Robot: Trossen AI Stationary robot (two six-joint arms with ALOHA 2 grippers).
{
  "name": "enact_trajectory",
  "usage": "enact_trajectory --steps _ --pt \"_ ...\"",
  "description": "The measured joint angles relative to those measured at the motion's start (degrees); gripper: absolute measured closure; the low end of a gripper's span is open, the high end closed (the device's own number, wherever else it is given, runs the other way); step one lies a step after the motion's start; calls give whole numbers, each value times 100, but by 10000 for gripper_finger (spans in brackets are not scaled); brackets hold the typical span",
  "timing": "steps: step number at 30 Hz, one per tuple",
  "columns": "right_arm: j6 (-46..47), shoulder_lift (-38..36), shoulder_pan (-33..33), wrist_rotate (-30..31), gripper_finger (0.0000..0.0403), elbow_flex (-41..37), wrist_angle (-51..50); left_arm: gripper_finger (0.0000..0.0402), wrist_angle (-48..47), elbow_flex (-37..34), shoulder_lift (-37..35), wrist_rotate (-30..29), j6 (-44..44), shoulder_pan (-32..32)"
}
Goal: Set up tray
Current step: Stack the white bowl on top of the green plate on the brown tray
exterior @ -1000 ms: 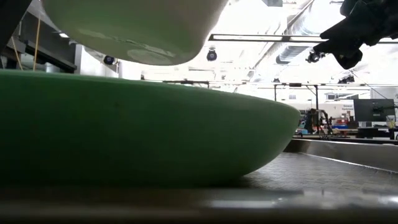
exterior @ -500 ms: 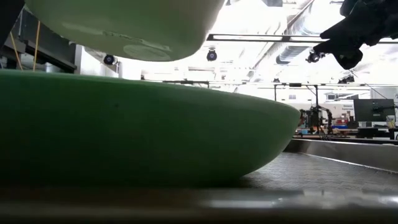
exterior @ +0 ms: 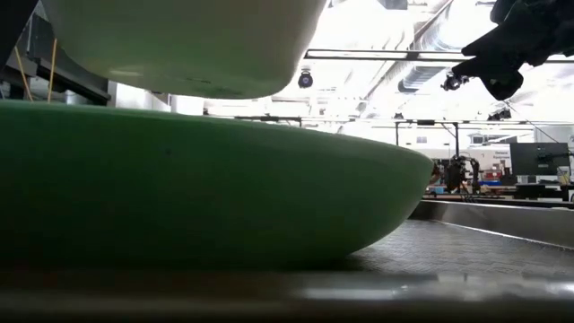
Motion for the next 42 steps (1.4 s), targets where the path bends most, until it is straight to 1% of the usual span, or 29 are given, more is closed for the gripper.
enact_trajectory --steps 9,23,27,31,42 --pt "0 0 0 -26 274 0 -28 389 225 -20 -1 -31 105 -2" --pt "0 0 -1 -66 274 0 -70 389 702 -654 -5 67 151 -2" --pt "0 0 -1 -65 274 0 -71 389 963 -925 -3 232 153 -4" --pt "-27 0 -1 -66 274 0 -87 389 994 -1088 -3 304 164 -4" --pt "-42 0 1 -66 274 2 -113 389 1262 -1207 -3 348 300 -2"
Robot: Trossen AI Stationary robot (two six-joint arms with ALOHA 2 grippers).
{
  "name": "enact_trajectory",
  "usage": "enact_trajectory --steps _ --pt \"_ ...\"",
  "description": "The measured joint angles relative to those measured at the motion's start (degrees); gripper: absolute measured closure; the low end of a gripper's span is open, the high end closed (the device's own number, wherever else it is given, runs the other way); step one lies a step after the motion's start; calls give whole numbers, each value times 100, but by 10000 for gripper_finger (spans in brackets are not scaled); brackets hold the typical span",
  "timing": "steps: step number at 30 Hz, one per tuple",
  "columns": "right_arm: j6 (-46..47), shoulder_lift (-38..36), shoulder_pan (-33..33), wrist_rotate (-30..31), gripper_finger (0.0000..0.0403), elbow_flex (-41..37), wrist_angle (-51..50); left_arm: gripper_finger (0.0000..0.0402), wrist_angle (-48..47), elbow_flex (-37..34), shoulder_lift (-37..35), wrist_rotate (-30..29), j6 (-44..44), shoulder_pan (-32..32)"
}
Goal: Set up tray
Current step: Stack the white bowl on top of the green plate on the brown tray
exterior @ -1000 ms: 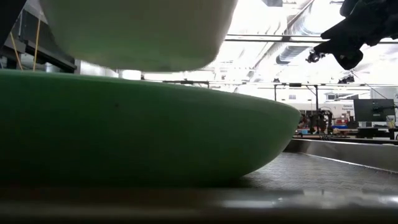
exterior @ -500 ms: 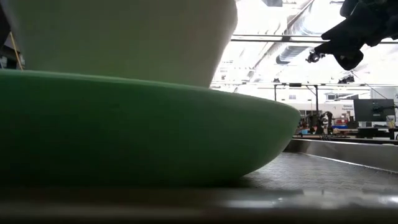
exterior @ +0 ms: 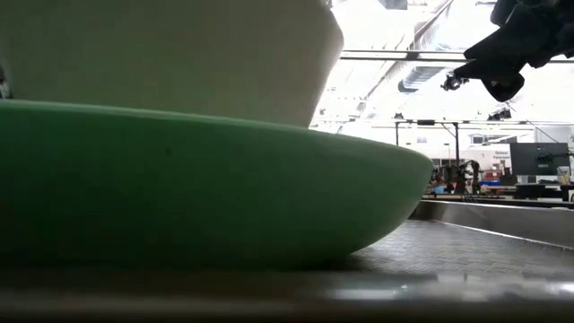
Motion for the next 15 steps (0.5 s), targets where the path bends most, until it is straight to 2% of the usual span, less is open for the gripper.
enact_trajectory --steps 15 --pt "-2 0 0 -26 274 0 -18 389 -1 0 0 -26 64 -4"
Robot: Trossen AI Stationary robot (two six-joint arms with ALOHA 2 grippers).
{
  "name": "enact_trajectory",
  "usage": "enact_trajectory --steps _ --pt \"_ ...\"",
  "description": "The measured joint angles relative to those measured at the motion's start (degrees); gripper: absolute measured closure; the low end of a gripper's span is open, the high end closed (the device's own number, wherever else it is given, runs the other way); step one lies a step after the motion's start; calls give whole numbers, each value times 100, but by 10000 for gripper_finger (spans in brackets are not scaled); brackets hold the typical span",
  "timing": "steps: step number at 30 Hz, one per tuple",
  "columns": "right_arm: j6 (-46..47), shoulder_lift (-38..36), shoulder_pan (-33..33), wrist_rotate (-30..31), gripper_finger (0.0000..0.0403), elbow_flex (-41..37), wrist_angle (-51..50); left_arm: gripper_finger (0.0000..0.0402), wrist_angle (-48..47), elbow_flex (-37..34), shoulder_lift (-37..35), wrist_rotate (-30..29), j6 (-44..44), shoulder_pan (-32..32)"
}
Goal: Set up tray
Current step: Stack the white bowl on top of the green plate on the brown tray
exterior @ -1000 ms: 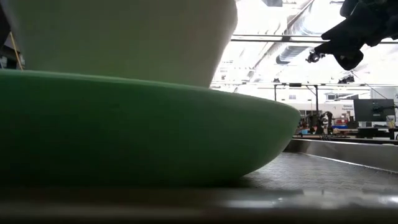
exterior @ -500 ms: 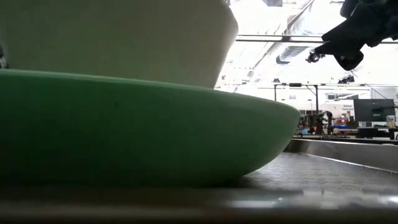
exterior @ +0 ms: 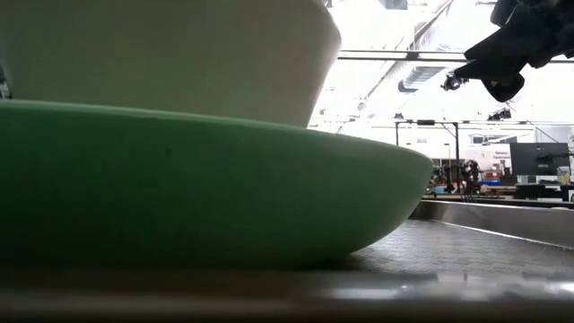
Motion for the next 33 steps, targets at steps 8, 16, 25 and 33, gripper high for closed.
enact_trajectory --steps 8,16,25,33 --pt "0 0 0 -42 274 -2 0 389 -4 0 0 -83 33 4" --pt "0 0 -2 -59 274 0 -5 389 293 -541 9 153 -163 -4" --pt "28 0 -2 -59 274 0 -24 389 531 -599 7 -30 -87 7" --pt "90 -1 -2 -57 274 0 -24 389 701 -841 2 116 -64 7"
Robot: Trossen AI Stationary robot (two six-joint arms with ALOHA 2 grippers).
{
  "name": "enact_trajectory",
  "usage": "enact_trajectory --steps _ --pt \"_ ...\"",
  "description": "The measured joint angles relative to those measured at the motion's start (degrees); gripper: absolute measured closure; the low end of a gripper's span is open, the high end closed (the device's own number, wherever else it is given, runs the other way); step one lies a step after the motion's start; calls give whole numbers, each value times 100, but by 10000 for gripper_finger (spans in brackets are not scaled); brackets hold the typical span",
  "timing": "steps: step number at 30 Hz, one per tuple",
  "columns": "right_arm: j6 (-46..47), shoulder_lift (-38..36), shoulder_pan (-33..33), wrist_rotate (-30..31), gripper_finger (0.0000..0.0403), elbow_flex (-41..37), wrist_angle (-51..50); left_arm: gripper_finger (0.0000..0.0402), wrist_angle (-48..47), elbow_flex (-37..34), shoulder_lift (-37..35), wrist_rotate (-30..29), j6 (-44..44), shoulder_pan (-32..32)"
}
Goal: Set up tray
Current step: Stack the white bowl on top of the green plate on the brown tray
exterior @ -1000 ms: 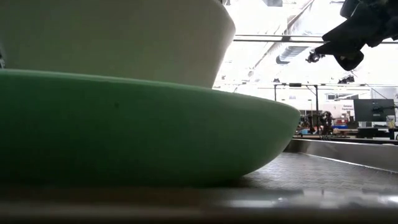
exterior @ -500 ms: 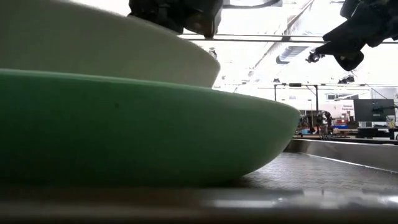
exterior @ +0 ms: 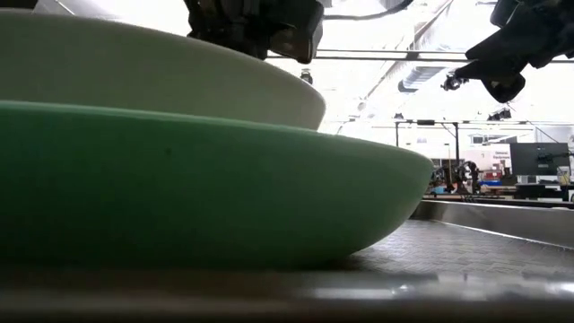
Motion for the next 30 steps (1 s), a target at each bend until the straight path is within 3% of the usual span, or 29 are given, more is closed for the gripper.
enact_trajectory --steps 11,18,30 --pt "20 -1 0 0 274 -2 4 389 105 -23 0 -9 104 0" --pt "61 -1 2 2 274 0 4 353 -8 -23 0 -26 106 0" --pt "107 0 0 4 274 0 7 352 -6 -23 0 -219 108 -2"
